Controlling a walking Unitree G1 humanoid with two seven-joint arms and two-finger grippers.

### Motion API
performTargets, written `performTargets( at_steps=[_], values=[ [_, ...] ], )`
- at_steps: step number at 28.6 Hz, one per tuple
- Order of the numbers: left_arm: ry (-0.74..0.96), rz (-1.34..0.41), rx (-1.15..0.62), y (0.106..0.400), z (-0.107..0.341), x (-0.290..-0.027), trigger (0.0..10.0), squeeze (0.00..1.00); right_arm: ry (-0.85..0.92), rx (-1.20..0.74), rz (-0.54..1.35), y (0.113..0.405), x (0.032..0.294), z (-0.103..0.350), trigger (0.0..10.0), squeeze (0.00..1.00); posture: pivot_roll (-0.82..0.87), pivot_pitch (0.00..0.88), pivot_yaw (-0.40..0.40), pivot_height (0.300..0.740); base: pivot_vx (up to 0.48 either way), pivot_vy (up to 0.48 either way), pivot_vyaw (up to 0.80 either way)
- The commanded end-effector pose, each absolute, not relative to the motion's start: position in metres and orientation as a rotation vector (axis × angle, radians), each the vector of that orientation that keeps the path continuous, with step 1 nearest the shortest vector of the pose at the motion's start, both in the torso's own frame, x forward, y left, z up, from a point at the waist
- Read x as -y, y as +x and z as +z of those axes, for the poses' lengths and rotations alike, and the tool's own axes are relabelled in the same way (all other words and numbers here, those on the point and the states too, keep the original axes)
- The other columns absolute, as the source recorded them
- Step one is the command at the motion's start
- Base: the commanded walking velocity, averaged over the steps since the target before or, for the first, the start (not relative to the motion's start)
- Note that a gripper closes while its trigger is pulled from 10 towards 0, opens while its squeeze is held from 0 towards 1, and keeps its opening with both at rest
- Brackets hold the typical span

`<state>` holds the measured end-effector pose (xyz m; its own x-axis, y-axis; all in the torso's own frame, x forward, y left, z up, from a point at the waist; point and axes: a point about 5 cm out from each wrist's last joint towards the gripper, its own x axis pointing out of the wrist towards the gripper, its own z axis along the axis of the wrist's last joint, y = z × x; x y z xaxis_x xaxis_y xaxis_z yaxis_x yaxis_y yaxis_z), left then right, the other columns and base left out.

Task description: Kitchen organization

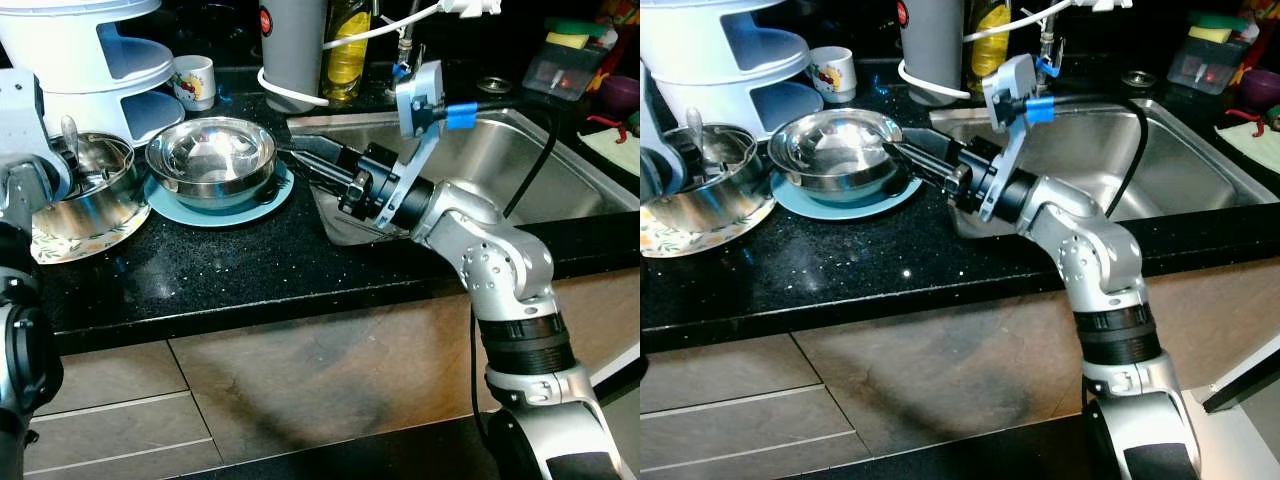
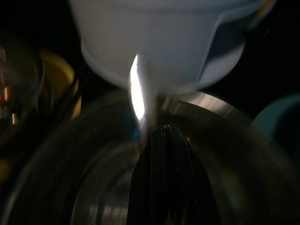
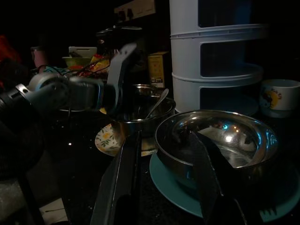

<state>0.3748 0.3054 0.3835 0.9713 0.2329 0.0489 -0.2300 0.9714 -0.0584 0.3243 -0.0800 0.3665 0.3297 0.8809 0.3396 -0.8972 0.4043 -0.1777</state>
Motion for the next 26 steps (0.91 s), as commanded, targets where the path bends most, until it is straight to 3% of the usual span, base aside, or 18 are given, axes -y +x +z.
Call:
performTargets(
  at_steps=[1,8,11,13,14,26],
  values=[
    [-0.028,0.223,0.137,0.37,0.404,-0.304,0.0,0.0,0.029,0.443,1.165,0.323,0.082,0.372,10.0,0.0,0.03,0.218,-0.016,0.74,0.0,0.0,0.0],
    [-0.011,0.091,0.325,0.357,0.451,-0.274,0.0,0.0,0.036,0.459,1.157,0.323,0.084,0.375,10.0,0.0,0.03,0.207,-0.01,0.74,0.0,0.0,0.0],
    [-0.005,0.062,0.33,0.356,0.455,-0.267,0.0,0.0,0.04,0.461,1.157,0.322,0.084,0.375,10.0,0.0,0.03,0.207,-0.007,0.74,0.0,0.0,0.0],
    [-0.032,0.111,0.222,0.362,0.438,-0.275,0.1,0.0,0.043,0.461,1.16,0.322,0.084,0.375,10.0,0.0,0.03,0.207,-0.009,0.74,0.0,0.0,0.0],
    [-0.053,0.154,0.149,0.367,0.423,-0.283,10.0,1.0,0.044,0.461,1.162,0.322,0.084,0.375,10.0,0.0,0.03,0.209,-0.01,0.74,0.0,0.0,0.0],
    [-0.139,0.263,-0.036,0.379,0.373,-0.302,10.0,1.0,0.037,0.453,1.163,0.323,0.087,0.377,10.0,0.0,0.03,0.216,-0.01,0.74,0.0,0.0,0.0]
  ],
)
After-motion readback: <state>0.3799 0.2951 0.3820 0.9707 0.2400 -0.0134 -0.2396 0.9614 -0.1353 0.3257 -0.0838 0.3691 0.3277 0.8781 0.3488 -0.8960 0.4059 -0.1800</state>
